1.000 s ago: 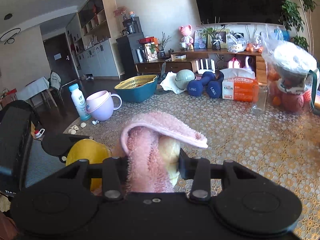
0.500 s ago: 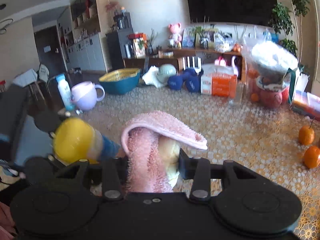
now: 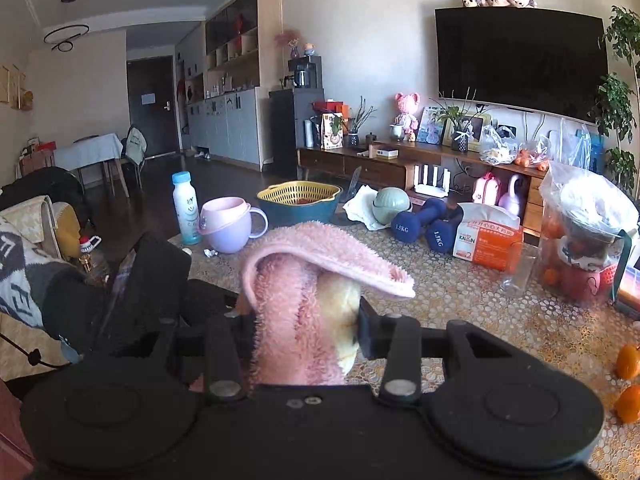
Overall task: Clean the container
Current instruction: 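Tilt the bottle lid toward the right gripper while the right wipes the lid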
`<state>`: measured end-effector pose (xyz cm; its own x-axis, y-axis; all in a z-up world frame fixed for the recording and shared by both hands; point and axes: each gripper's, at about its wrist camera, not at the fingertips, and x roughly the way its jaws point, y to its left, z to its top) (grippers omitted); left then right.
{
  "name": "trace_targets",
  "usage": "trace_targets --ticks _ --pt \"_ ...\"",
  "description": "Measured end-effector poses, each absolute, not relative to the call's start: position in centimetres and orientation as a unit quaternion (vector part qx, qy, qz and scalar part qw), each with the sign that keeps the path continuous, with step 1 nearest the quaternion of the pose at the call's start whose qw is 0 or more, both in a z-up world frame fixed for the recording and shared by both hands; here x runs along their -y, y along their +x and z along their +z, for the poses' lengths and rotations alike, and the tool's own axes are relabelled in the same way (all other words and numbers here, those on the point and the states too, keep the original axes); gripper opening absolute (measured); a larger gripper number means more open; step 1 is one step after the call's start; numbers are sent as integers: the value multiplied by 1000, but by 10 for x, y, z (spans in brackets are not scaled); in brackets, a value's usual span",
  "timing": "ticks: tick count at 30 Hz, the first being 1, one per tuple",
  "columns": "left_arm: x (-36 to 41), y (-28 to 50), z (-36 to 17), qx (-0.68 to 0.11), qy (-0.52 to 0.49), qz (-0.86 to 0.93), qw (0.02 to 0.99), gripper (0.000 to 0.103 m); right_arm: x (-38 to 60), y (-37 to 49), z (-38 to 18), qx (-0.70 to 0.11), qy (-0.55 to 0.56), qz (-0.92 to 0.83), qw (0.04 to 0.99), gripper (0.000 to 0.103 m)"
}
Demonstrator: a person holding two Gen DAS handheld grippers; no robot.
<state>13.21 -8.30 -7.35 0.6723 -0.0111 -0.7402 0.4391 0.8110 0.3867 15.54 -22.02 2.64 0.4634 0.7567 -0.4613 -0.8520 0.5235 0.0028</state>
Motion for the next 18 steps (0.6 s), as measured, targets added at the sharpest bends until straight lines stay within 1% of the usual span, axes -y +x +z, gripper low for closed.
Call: trace_targets --ticks 7,10,14,16,18 --pt "79 134 -75 -386 267 -136 873 63 211 161 -1 -226 -193 421 857 41" --pt "78 135 -73 -390 278 -142 866 63 216 165 -12 -235 -220 390 863 41" --pt "74 140 -71 -398 313 -154 849 63 236 166 -7 -235 -182 383 875 41" --pt "72 144 -72 -400 329 -155 841 63 246 167 1 -234 -137 395 878 41" --pt "73 148 -73 -402 337 -154 837 63 256 169 13 -230 -67 423 874 41"
